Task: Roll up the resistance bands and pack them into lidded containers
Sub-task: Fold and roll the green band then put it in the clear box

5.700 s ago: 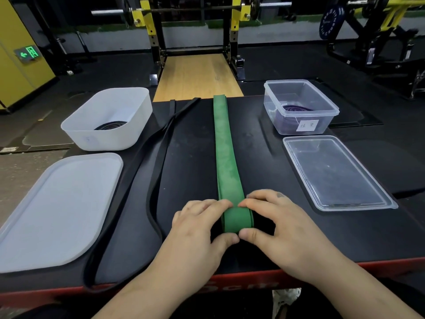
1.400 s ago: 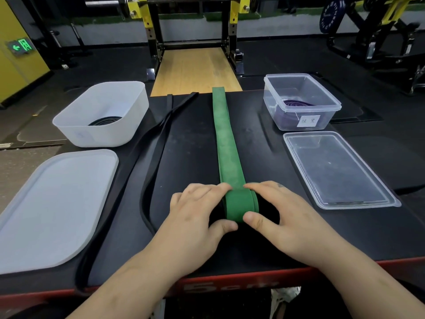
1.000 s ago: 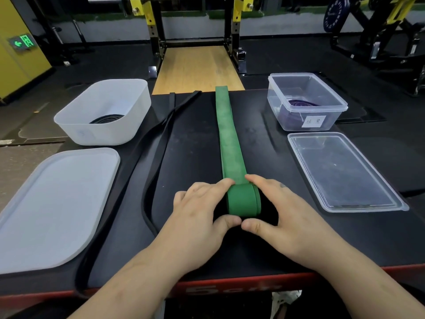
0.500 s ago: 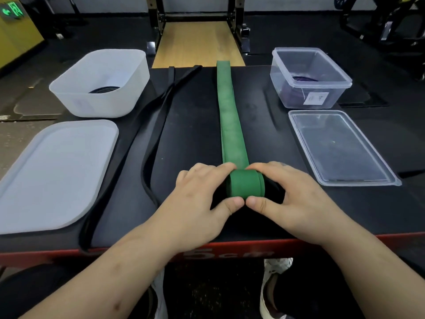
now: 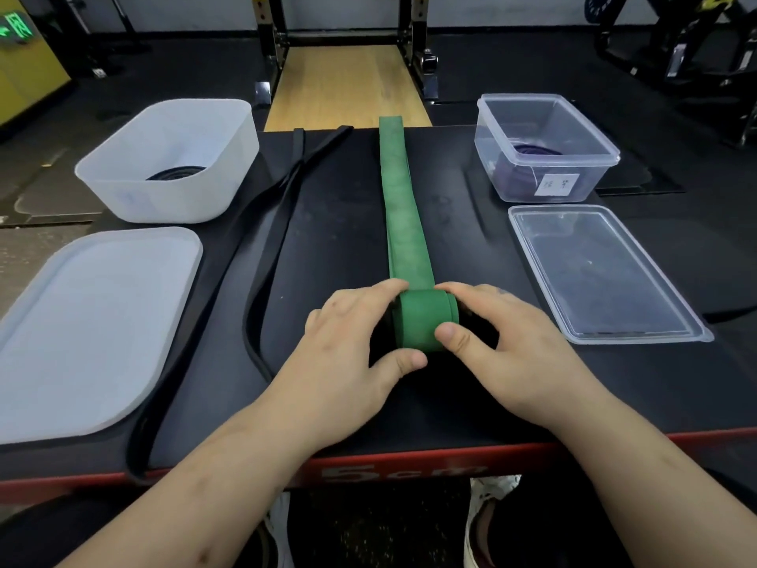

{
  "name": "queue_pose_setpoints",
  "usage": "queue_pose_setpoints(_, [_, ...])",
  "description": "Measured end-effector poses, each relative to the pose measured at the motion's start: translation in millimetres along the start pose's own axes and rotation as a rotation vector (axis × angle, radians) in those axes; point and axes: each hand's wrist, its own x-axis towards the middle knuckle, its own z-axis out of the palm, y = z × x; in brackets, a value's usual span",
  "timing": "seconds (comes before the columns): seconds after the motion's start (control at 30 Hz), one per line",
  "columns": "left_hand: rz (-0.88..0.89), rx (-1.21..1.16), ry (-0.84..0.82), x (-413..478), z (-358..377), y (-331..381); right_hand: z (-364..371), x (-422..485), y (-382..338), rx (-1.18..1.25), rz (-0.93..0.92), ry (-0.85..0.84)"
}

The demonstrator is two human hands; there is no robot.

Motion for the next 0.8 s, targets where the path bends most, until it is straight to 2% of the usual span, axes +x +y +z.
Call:
queue_pose_setpoints(0.13, [0.017, 0.038, 0.005, 8, -1, 2, 1, -1, 0, 0.033, -0.027, -0.045])
queue_pose_setpoints(0.33, [-0.074, -0.027, -0.063, 12, 0, -4, -1, 8, -4, 0.02, -0.013, -0.022])
queue_pose_setpoints(0.53, [-0.061, -0.005, -0.042, 13, 2, -5, 1, 4, -7, -0.013, 0.019, -0.026])
queue_pose_setpoints(0.8, [-0.036, 0.003, -0.105, -14, -2, 3, -7, -20, -11, -0.021, -0.095, -0.04])
